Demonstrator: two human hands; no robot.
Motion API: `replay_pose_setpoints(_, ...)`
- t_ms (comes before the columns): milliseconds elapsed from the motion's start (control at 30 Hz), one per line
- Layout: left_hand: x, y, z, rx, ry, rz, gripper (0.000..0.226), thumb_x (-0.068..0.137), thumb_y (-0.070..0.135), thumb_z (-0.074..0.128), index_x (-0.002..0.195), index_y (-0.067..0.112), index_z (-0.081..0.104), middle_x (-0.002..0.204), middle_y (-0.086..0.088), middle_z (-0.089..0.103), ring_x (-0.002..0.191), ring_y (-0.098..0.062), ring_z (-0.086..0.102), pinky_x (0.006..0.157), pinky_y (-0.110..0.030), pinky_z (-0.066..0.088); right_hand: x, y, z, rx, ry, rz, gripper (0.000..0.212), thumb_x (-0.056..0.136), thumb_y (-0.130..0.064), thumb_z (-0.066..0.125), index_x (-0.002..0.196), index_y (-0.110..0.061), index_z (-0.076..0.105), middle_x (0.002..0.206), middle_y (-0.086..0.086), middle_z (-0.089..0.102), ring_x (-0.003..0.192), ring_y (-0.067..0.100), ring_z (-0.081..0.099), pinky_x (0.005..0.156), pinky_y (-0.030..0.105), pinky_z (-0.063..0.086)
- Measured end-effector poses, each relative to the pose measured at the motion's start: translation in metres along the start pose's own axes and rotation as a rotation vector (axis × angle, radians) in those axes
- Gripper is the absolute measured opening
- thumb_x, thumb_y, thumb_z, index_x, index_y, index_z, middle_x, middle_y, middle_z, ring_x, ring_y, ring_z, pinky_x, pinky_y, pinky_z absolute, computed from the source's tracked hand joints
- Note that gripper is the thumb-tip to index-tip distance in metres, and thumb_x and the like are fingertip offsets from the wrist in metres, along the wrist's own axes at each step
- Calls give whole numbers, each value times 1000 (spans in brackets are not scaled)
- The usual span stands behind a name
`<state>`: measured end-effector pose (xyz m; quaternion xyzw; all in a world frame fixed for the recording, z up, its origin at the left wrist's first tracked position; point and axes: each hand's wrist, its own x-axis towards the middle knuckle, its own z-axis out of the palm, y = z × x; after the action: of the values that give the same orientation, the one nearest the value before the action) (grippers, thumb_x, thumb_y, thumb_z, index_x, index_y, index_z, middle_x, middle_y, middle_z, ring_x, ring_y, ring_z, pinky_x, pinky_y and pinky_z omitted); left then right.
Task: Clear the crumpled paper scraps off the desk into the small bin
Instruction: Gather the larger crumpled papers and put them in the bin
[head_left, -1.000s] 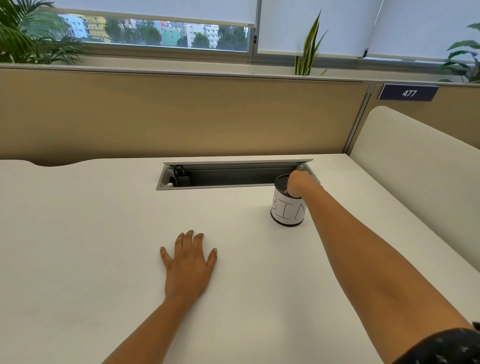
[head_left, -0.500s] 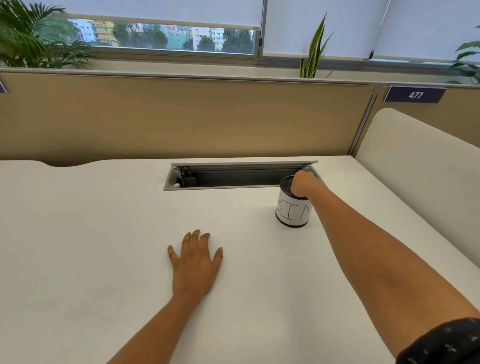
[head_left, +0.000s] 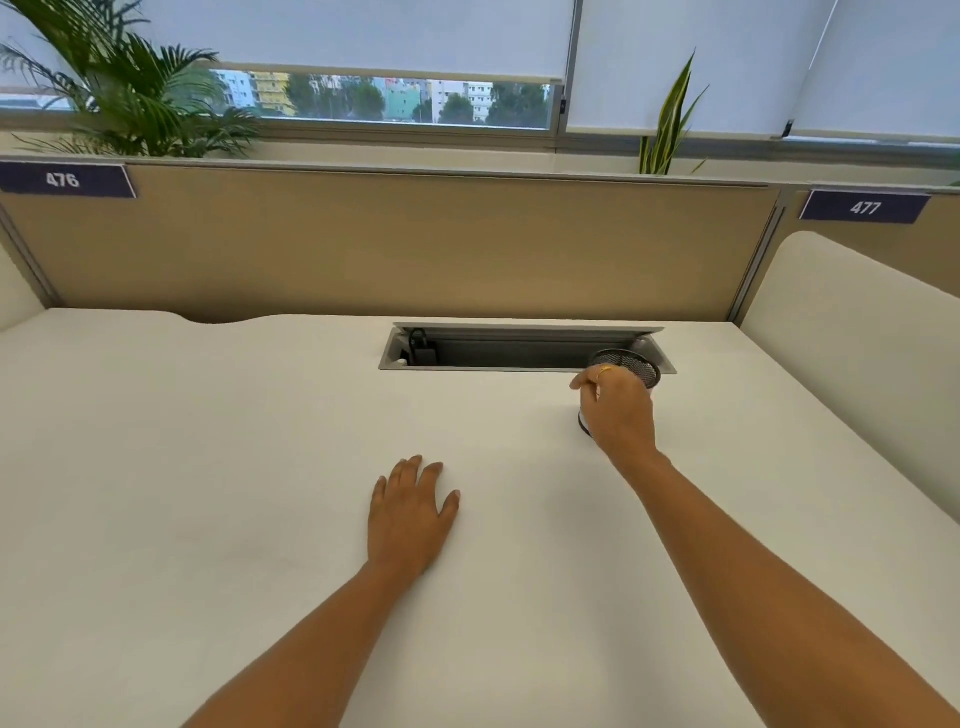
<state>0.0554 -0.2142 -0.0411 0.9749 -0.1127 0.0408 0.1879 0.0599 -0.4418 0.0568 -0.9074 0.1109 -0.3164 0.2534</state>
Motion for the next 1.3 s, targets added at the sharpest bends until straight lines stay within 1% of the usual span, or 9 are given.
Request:
replay_pose_setpoints(133, -22, -18, -9, 4, 11, -18, 50, 94, 46, 31, 139, 26, 29, 153, 0, 22, 143, -14, 15, 118, -35, 11, -51, -9, 32, -7, -232, -8, 26, 87, 0, 48, 93, -7, 72, 102, 9, 72, 98, 22, 63, 84, 27, 47)
replay_pose_setpoints(300, -48, -52, -24, 20, 30, -88, 51, 93, 49, 32, 139, 28, 29, 154, 1, 22, 143, -13, 14, 118, -36, 11, -93, -35, 62, -3, -461, -43, 26, 89, -6, 45, 105, -9, 66, 116, 3, 65, 113, 21, 54, 95, 33, 42)
replay_pose_setpoints(400, -61, -79, -37, 36, 53, -156, 52, 92, 50, 32, 139, 28, 29, 153, 0, 22, 143, -13, 14, 118, -37, 11, -108, -58, 76, 3, -547, -87, 26, 91, -11, 44, 109, -9, 63, 121, 2, 63, 115, 22, 54, 97, 37, 43)
replay_pose_setpoints(667, -85, -174, -83, 72, 122, -372, 53, 92, 48, 37, 139, 24, 32, 152, -3, 26, 142, -18, 18, 116, -44, 15, -135, -139, 127, -29, -722, -270, 33, 96, -28, 43, 125, -16, 52, 139, -4, 46, 131, 15, 37, 105, 35, 28)
replay_pose_setpoints(833, -106, -241, -121, 219, 188, -412, 49, 91, 40, 46, 133, 16, 42, 150, -7, 31, 142, -21, 21, 116, -50, 7, -155, -213, 171, -14, -816, -386, 36, 96, -30, 42, 130, -18, 48, 144, -3, 40, 136, 16, 31, 109, 38, 24)
replay_pose_setpoints(933, -126, -280, -149, 330, 298, -399, 43, 78, 25, 69, 115, 6, 59, 134, -18, 52, 132, -35, 41, 109, -62, 17, -167, -262, 197, 10, -867, -450, 37, 96, -29, 42, 131, -17, 46, 146, -2, 38, 137, 15, 29, 110, 39, 23)
replay_pose_setpoints(1000, -141, -306, -166, 410, 316, -448, 44, 71, 22, 75, 109, 3, 62, 128, -21, 56, 126, -39, 46, 104, -67, 22, -175, -295, 214, 21, -905, -499, 39, 96, -29, 43, 133, -17, 45, 147, -1, 36, 138, 15, 28, 111, 39, 23)
replay_pose_setpoints(1167, -174, -364, -191, 464, 285, -575, 48, 70, 21, 75, 112, 3, 60, 130, -23, 53, 127, -41, 45, 99, -69, 25, -191, -371, 251, 57, -984, -587, 43, 95, -29, 45, 136, -17, 41, 151, 1, 29, 140, 17, 24, 111, 40, 25)
replay_pose_setpoints(1300, -183, -392, -196, 373, 299, -623, 44, 75, 19, 72, 116, 6, 60, 134, -20, 51, 127, -39, 45, 94, -63, 38, -200, -418, 275, 65, -1034, -634, 48, 94, -29, 49, 139, -17, 36, 153, 3, 23, 141, 20, 21, 112, 43, 24)
